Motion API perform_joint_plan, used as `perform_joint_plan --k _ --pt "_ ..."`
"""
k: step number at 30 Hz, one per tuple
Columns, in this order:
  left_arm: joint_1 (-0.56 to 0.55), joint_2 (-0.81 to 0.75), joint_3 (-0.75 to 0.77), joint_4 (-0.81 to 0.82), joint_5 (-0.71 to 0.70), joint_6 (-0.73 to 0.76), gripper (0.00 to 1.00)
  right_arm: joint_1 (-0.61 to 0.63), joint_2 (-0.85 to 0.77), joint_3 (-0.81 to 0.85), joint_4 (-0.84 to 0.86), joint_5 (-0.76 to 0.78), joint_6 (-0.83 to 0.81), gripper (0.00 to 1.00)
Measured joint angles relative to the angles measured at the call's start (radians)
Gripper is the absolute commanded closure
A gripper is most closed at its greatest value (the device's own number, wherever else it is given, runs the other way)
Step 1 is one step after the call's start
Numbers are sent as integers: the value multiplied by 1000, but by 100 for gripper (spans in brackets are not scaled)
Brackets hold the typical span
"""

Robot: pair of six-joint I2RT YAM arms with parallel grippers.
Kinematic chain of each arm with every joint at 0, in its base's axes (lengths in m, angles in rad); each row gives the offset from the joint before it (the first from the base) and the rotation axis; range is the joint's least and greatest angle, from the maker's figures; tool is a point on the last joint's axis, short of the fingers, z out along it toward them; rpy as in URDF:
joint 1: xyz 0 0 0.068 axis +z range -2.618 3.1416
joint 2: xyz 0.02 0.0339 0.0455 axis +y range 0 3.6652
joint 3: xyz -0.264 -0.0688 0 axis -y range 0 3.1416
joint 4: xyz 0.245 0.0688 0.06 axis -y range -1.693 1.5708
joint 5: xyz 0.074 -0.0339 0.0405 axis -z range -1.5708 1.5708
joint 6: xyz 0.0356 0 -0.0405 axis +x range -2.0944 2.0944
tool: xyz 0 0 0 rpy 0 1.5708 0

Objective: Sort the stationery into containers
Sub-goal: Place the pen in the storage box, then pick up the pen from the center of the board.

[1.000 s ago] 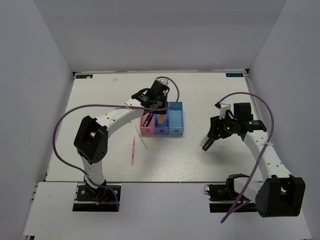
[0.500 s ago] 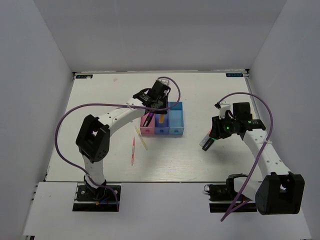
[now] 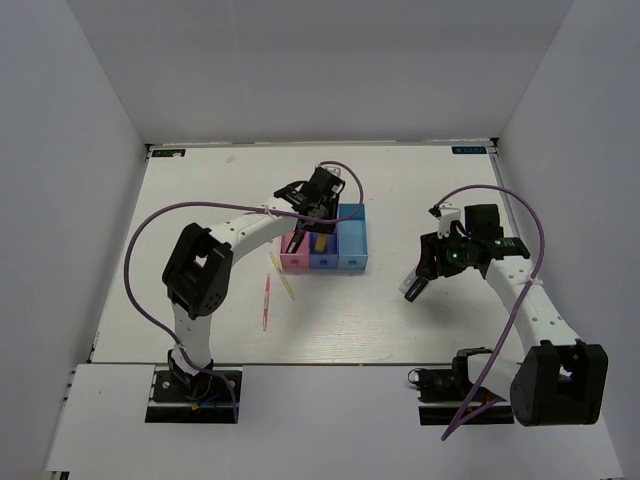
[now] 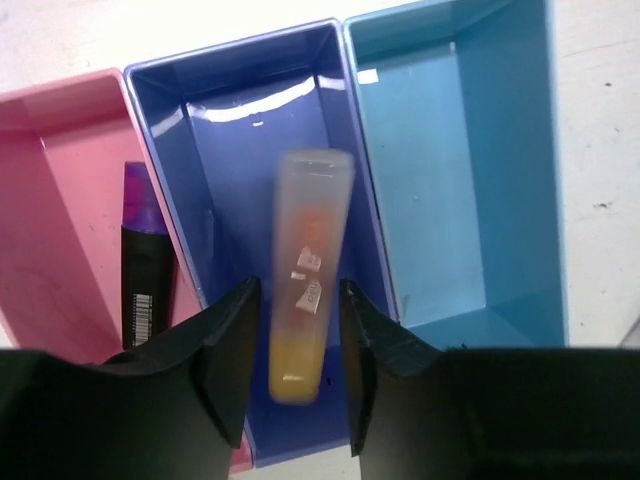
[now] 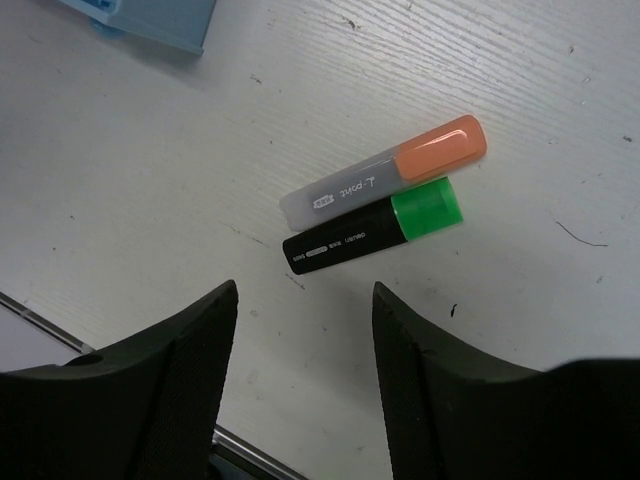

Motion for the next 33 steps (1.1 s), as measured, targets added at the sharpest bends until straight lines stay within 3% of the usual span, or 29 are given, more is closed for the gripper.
perform_joint_plan --k 2,8,10,14,15,18,20,21,24,28,33 --pt "1 11 0 -3 -4 1 49 0 11 1 0 3 0 36" --pt "2 13 2 -2 -7 0 46 0 55 15 -21 11 2 36" --pt "1 9 3 -2 -7 0 46 0 60 19 -28 21 5 43" --pt "-7 -29 -8 6 -8 7 64 0 75 23 -34 64 30 64" --pt "-14 -52 -21 13 -8 15 72 0 84 24 -37 79 37 64" --pt "-57 -138 -64 25 -11 43 76 0 122 26 -45 115 68 65" --pt "-101 -192 -84 34 -13 70 66 0 148 26 -50 131 94 65" --pt "-124 -214 -89 35 -12 83 44 0 161 26 -51 137 107 65" --pt "-201 -278 -121 53 -18 122 32 1 208 31 -50 141 140 65" --pt "-274 -375 -235 72 -32 146 29 12 301 66 -45 141 174 64" --pt "-278 -520 -422 57 -50 143 28 26 378 116 -21 149 215 56"
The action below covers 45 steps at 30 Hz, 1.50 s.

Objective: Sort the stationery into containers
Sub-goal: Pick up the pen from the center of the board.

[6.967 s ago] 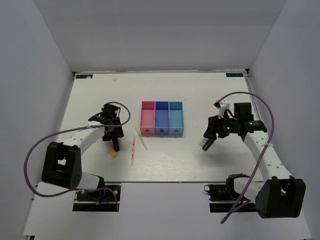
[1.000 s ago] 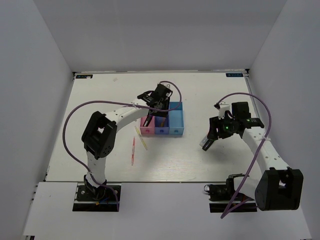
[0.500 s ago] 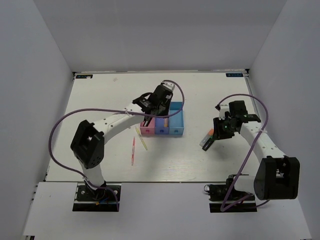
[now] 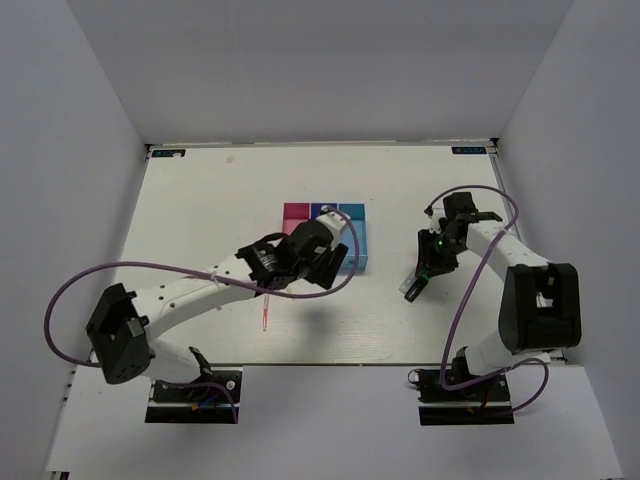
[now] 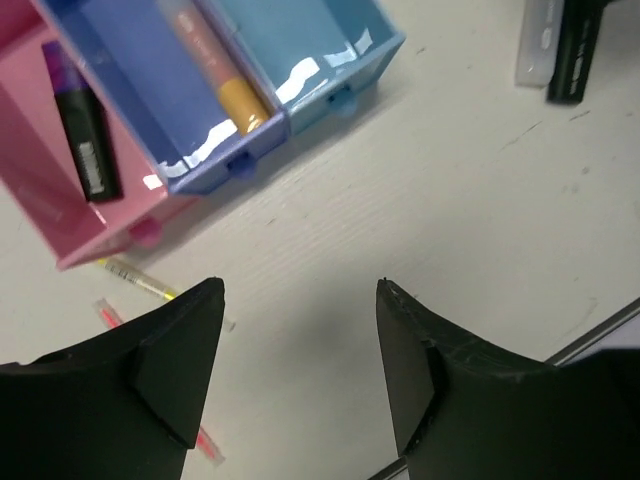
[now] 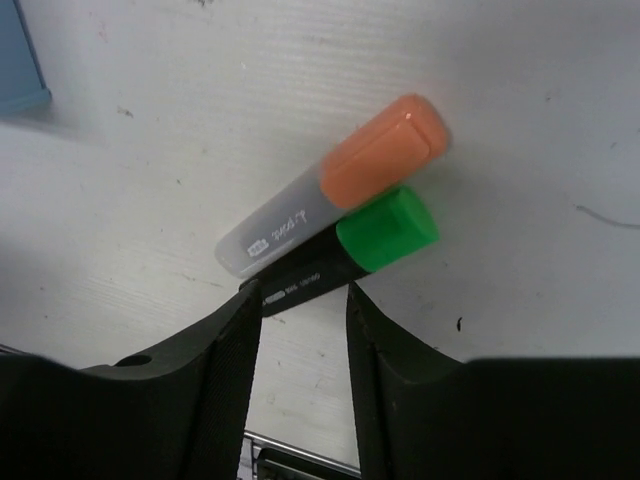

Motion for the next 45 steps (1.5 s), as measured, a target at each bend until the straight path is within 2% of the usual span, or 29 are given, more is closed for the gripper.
perform_joint_plan --k 5,9,20,25,28,31,32,37,45 --pt "-11 -140 -182 14 -16 -36 28 6 85 56 22 15 31 56" --pt "-55 -195 -281 26 -39 -68 28 13 120 64 31 32 51 56" --pt "-220 -242 -348 30 -145 -118 28 46 209 90 51 92 111 47" --pt "-269 -291 -369 29 -195 -143 28 90 212 94 60 154 134 47" --pt "-288 -325 -394 22 -226 -161 28 124 222 105 64 187 138 51" --pt "-301 -355 -418 8 -250 -182 28 153 246 132 65 219 140 63" --pt "-304 -364 -427 6 -257 -189 28 161 253 139 68 227 141 72" --pt "-316 -392 -464 -12 -285 -222 28 180 261 148 76 244 141 91" --pt "-325 -401 -482 -28 -304 -253 28 183 241 146 84 225 118 94"
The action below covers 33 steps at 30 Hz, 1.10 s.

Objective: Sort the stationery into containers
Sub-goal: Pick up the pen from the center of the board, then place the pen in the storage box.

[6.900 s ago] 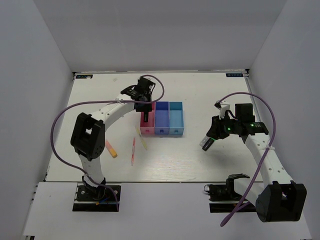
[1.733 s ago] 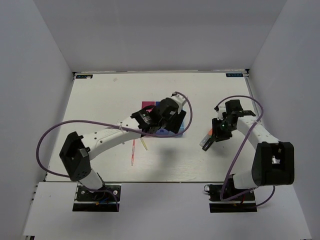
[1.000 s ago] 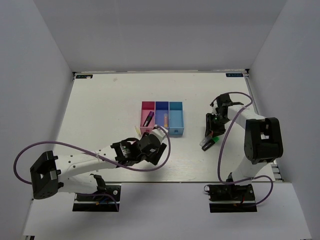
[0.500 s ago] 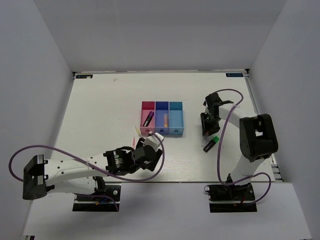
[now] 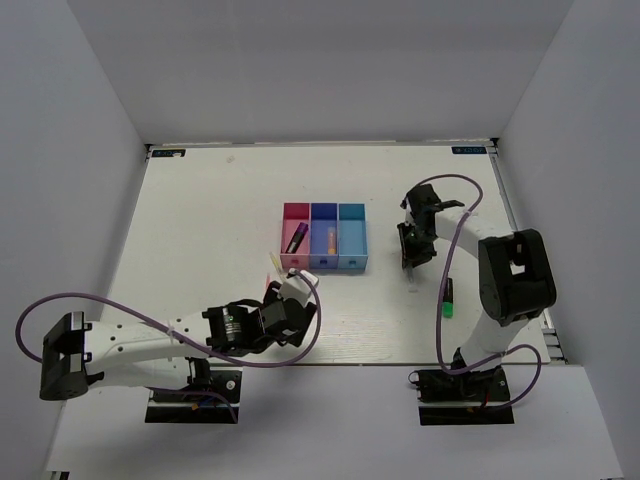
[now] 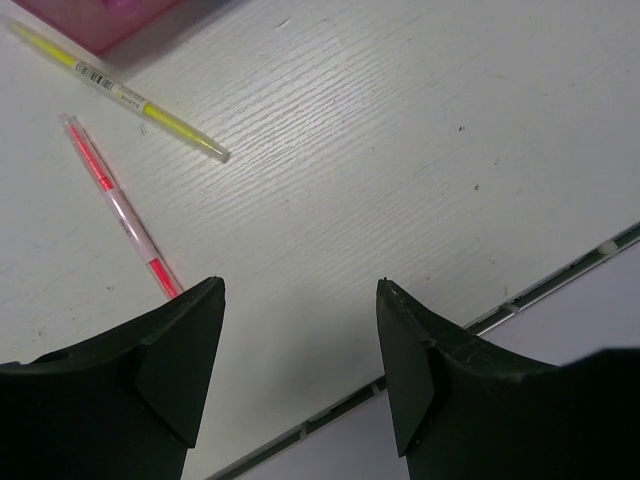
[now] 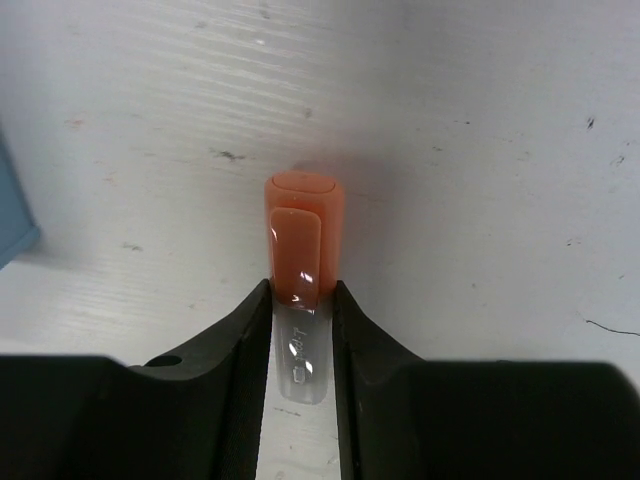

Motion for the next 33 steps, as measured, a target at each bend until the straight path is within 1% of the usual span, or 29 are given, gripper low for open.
perform_joint_plan --k 2,3,7,10,13,16,19,24,27,29,31,33 --pt "-3 -3 0 -5 -3 -4 28 0 -29 0 4 -24 -14 95" --pt "-5 -5 0 -8 -5 -5 28 0 -50 0 6 -42 -21 98" --pt "-17 -14 0 -29 -23 -8 28 6 -174 16 4 -154 -53 100" --pt "-29 -21 10 -48 -35 -11 28 23 -227 85 2 -254 -68 100" --pt "-37 -31 20 -66 -52 -21 28 52 -232 180 11 -359 -65 100" --pt "-43 -36 27 -83 -66 -35 28 90 -190 262 41 -441 -41 100" --pt "-53 -37 30 -99 -85 -61 28 140 -96 335 111 -489 5 100" --pt "-111 -37 48 -146 -153 -115 28 220 119 490 195 -483 76 99" --pt "-138 -37 54 -164 -188 -142 28 253 201 537 226 -448 101 93" --pt "-151 -36 57 -176 -206 -156 28 266 222 537 231 -423 112 84" --pt "-159 -36 61 -186 -220 -164 28 274 228 536 233 -396 115 70" --pt "-161 -35 66 -191 -231 -167 28 277 228 536 246 -379 115 61"
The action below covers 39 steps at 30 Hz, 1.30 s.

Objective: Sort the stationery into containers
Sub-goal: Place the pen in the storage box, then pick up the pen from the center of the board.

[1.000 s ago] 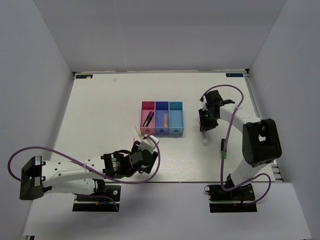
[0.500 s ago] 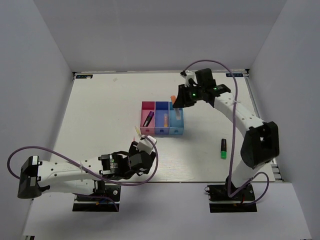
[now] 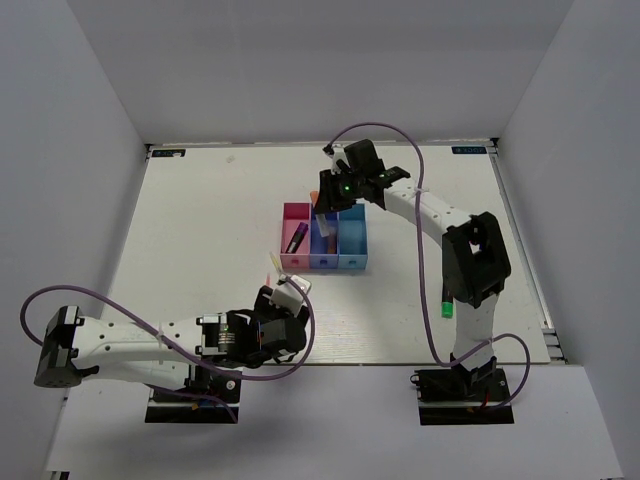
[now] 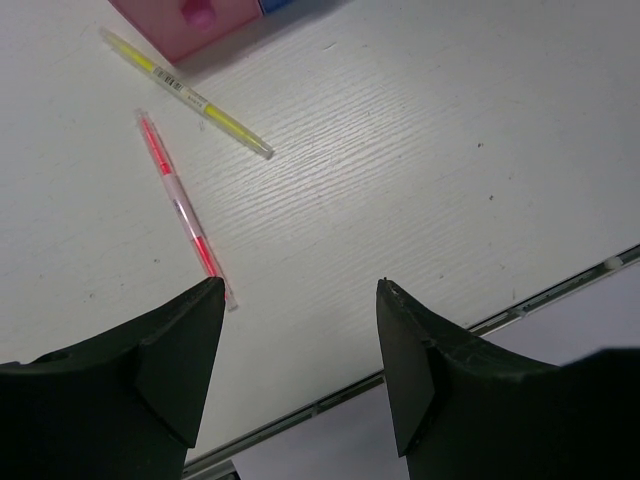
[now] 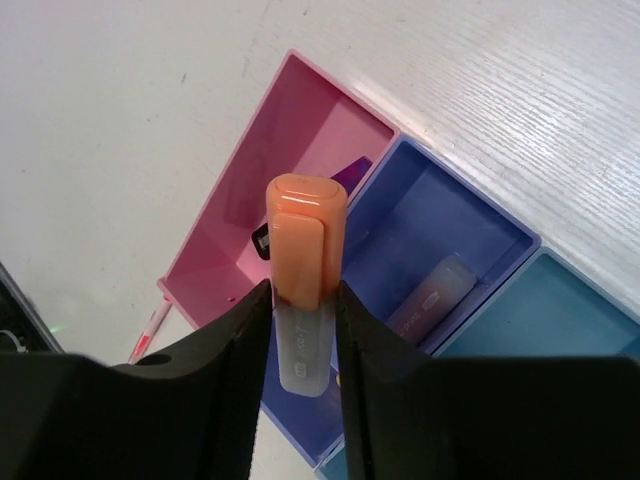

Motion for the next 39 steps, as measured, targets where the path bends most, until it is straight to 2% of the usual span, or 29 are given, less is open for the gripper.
perform_joint_plan --k 1,2,8,9,10,11,12,13,17,18,19,20,21,22,24,25,26,29,34,36,37,39 --pt "0 0 2 0 -3 -2 28 0 0 0 8 6 -1 49" --pt "0 0 3 0 -6 -2 28 0 0 0 10 10 1 46" --pt "0 8 9 2 -11 4 28 0 -3 -14 21 25 -20 41" --pt "0 9 10 2 -12 6 29 0 -3 -14 22 27 -21 45" --pt "0 9 10 4 -11 10 36 0 -5 -14 21 29 -23 51" --pt "0 9 10 9 -11 14 40 0 -8 -14 19 32 -26 78" --pt "0 11 11 18 -11 24 45 -1 -16 -18 17 38 -30 95" --pt "0 16 16 24 -10 35 58 -3 -33 -27 8 60 -38 100" --pt "1 95 94 76 11 122 87 -11 -173 -110 -48 220 -67 100" --pt "7 124 121 103 27 148 87 -20 -230 -148 -61 270 -73 100" --pt "18 161 152 135 46 176 88 -35 -293 -183 -85 322 -76 93" --pt "34 190 177 161 81 197 86 -55 -346 -206 -106 363 -77 83" --pt "60 222 199 204 130 216 79 -80 -391 -221 -134 402 -75 66" --pt "93 253 214 241 174 232 71 -107 -424 -230 -159 435 -72 61" --pt "161 319 247 306 266 252 55 -176 -478 -256 -203 486 -88 55" --pt "189 363 270 326 301 260 43 -211 -503 -286 -212 503 -99 55" --pt "214 412 307 341 338 269 36 -245 -527 -319 -233 520 -106 55" --pt "251 592 456 382 443 285 28 -328 -594 -444 -290 551 -127 54" --pt "265 883 757 381 552 268 27 -439 -673 -551 -397 552 -144 58" --pt "269 946 828 376 572 243 27 -472 -674 -551 -425 532 -148 51" --pt "271 967 848 373 579 225 27 -486 -673 -557 -430 511 -153 44" --pt "280 984 858 370 589 194 27 -502 -676 -591 -430 464 -167 40"
